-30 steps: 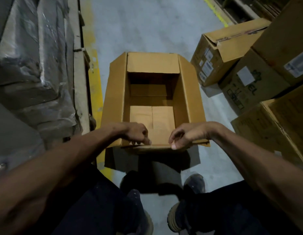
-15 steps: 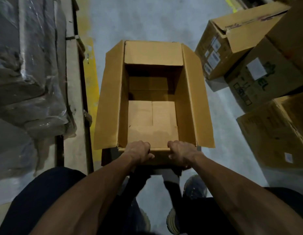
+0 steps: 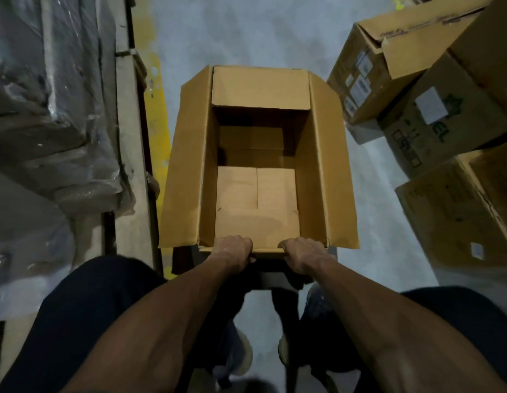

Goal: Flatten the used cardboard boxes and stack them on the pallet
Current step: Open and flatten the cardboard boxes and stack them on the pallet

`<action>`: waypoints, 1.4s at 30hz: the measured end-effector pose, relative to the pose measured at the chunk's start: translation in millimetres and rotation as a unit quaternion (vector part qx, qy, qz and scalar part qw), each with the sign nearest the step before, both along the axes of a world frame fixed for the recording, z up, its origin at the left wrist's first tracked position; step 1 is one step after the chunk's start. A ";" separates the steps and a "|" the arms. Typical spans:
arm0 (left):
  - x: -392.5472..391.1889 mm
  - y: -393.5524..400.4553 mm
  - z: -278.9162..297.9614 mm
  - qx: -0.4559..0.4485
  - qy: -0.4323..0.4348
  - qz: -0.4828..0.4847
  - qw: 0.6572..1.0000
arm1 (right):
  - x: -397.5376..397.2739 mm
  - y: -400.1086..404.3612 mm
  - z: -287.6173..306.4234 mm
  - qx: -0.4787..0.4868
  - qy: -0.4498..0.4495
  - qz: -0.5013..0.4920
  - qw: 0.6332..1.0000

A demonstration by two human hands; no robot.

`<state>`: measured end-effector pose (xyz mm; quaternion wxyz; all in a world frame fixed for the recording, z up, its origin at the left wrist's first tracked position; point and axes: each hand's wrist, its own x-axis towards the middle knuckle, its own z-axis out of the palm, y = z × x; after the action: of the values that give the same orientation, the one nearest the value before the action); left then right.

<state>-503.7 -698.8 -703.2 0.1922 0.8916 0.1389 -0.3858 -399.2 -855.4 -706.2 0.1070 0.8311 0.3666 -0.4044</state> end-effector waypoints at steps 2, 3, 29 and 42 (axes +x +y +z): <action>-16.2 -10.2 3.7 0.002 0.008 -0.005 1.000 | -16.3 -8.0 4.3 -0.011 0.014 -0.005 1.000; -23.7 -14.9 4.9 0.001 0.014 -0.007 1.000 | -23.8 -12.1 6.5 -0.016 0.023 -0.006 1.000; 172.1 72.1 18.1 -0.451 -0.151 0.699 0.534 | 92.4 27.2 -20.1 0.190 -0.073 -0.497 0.843; 232.0 104.0 3.5 -0.476 -0.204 0.801 0.301 | 74.1 22.3 -22.8 0.173 -0.081 -0.483 0.854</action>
<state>-271.8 -594.8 -699.7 0.8193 0.1443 0.5332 0.1540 -325.1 -833.1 -729.0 -0.2180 0.9384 -0.0272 -0.2667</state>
